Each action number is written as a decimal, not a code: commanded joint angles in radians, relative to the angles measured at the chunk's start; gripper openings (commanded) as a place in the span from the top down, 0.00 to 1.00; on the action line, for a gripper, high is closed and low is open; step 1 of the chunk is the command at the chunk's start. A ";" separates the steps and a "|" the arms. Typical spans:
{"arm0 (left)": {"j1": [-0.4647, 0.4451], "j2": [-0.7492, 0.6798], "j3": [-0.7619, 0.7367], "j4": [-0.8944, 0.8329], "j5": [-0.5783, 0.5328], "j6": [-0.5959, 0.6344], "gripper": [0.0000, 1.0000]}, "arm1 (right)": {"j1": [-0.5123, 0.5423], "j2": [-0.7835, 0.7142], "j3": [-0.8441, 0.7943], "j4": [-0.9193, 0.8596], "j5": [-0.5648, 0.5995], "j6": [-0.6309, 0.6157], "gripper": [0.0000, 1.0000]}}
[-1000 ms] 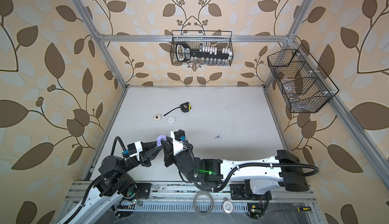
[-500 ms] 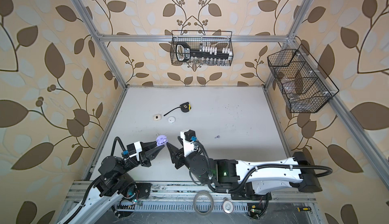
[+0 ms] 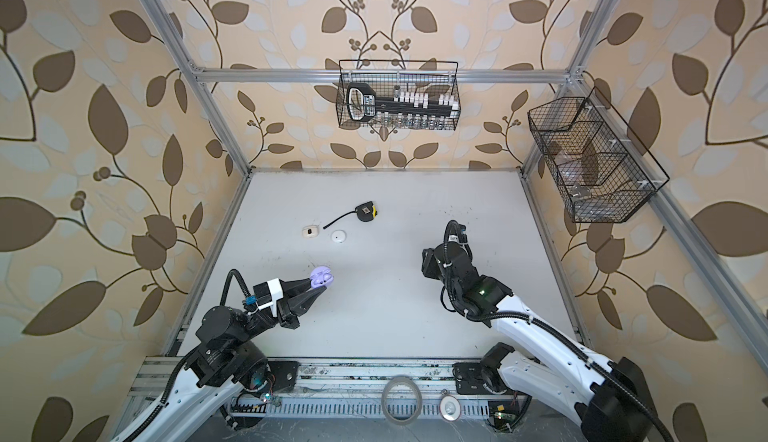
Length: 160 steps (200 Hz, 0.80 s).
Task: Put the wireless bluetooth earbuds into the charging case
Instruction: 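Withdraw the right gripper and move it over the remaining purple earbud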
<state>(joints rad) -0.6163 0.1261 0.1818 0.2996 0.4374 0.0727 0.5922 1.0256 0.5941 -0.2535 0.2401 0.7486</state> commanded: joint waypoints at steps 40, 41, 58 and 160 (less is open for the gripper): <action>-0.008 -0.002 0.045 0.010 -0.014 0.026 1.00 | -0.037 0.231 -0.007 0.129 -0.137 0.000 0.39; -0.008 -0.002 0.046 0.010 -0.014 0.026 1.00 | -0.037 0.234 -0.008 0.131 -0.136 -0.001 0.39; -0.008 -0.003 0.042 0.012 -0.010 0.023 1.00 | -0.042 0.278 -0.017 0.152 -0.124 0.003 0.38; -0.008 -0.018 0.040 -0.002 -0.027 0.030 1.00 | -0.055 0.480 0.051 0.139 -0.019 -0.050 0.37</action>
<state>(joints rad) -0.6167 0.1234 0.1822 0.2718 0.4278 0.0826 0.5411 1.4693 0.6136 -0.0856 0.1810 0.7197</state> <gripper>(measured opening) 0.209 0.633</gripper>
